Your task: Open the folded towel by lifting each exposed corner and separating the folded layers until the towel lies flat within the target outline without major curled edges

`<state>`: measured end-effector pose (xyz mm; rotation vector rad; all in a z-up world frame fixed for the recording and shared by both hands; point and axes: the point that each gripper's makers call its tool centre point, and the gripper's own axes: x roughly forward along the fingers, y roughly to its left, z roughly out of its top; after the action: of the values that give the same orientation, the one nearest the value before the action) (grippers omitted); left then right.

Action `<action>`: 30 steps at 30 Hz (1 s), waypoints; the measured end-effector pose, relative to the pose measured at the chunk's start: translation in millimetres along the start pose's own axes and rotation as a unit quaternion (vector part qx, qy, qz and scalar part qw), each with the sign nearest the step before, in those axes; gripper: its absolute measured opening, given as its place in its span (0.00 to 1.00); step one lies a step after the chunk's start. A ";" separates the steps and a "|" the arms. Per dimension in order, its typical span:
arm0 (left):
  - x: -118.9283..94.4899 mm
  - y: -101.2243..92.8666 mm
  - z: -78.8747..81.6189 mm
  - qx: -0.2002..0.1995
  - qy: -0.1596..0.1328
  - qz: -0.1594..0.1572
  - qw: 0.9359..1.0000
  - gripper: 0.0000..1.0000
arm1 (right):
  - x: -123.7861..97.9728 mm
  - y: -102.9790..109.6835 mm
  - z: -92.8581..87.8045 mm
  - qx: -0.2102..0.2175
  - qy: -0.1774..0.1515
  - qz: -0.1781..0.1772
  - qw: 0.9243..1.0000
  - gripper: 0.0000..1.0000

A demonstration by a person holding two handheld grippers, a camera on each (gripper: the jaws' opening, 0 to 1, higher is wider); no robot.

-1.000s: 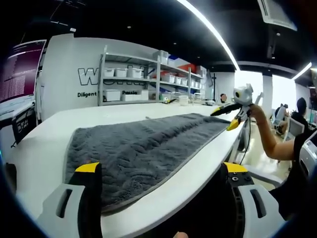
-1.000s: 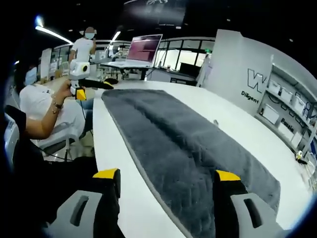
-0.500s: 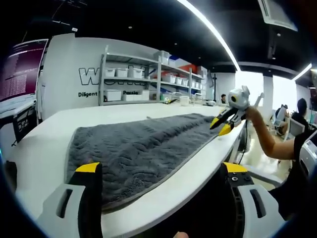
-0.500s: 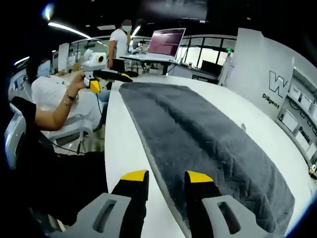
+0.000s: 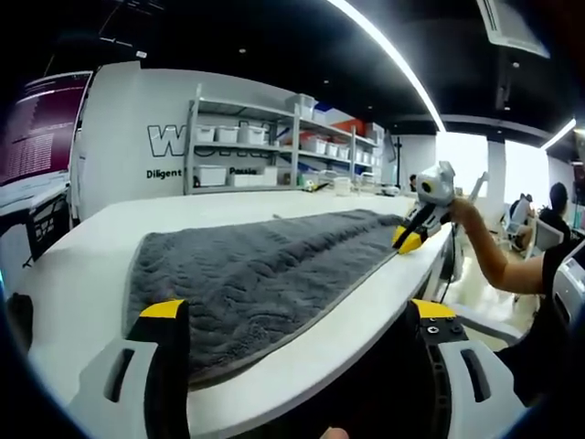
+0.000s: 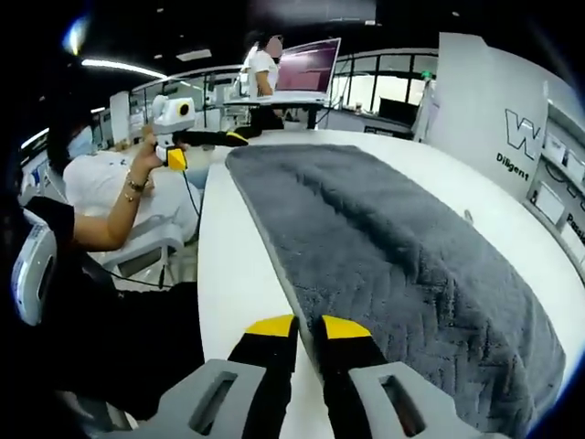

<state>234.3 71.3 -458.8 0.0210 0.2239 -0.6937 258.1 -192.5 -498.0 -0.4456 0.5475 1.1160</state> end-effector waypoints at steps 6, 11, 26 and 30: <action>0.1 -0.9 -1.8 0.002 0.004 0.000 1.000 0.96 | -1.8 8.0 -0.8 0.012 -0.005 0.017 1.000 0.05; -0.2 -0.7 0.0 0.003 0.002 -0.001 1.000 0.96 | -2.6 14.5 -1.4 0.015 -0.009 0.027 0.999 0.05; -0.6 -2.9 -1.0 0.006 0.004 0.000 1.000 0.96 | -4.5 23.1 -1.0 0.015 -0.012 0.045 0.999 0.04; 1.0 -4.3 -2.6 0.006 0.005 -0.002 1.000 0.96 | -4.7 25.1 -1.4 0.015 -0.012 0.046 0.999 0.04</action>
<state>231.7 67.6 -461.3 0.0354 0.2297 -0.6982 233.2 -187.3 -497.8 -0.3841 0.5678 1.1992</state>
